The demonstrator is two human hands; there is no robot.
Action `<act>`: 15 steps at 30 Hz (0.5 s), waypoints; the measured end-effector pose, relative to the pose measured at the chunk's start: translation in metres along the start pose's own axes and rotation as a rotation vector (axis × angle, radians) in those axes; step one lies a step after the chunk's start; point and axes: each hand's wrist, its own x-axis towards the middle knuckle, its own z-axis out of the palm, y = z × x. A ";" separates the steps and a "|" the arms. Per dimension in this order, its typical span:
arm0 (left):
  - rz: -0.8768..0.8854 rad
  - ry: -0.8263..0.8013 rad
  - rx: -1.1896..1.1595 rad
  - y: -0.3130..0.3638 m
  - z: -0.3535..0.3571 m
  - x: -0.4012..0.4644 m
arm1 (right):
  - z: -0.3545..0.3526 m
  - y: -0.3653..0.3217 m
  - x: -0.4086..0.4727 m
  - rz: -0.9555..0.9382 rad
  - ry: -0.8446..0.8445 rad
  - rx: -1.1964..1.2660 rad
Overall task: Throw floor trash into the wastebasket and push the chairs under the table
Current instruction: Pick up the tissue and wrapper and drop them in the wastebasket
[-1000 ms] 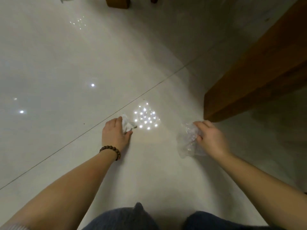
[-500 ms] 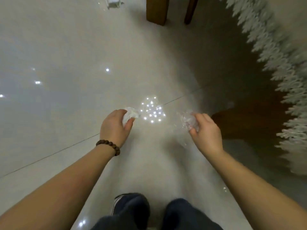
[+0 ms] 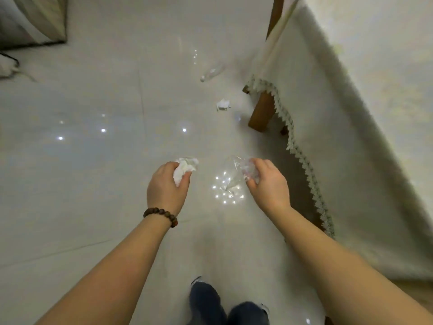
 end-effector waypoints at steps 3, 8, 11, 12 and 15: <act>-0.028 0.033 -0.015 0.019 -0.049 0.019 | -0.026 -0.045 0.014 -0.034 -0.006 -0.010; -0.081 0.077 -0.048 0.041 -0.098 0.061 | -0.047 -0.093 0.053 -0.032 0.004 0.002; -0.095 0.103 -0.060 0.047 -0.106 0.100 | -0.049 -0.109 0.094 -0.045 0.020 0.010; -0.093 0.109 -0.059 0.048 -0.106 0.117 | -0.048 -0.112 0.112 -0.053 0.031 0.016; -0.086 0.120 -0.043 0.052 -0.100 0.183 | -0.042 -0.120 0.177 -0.075 0.052 0.020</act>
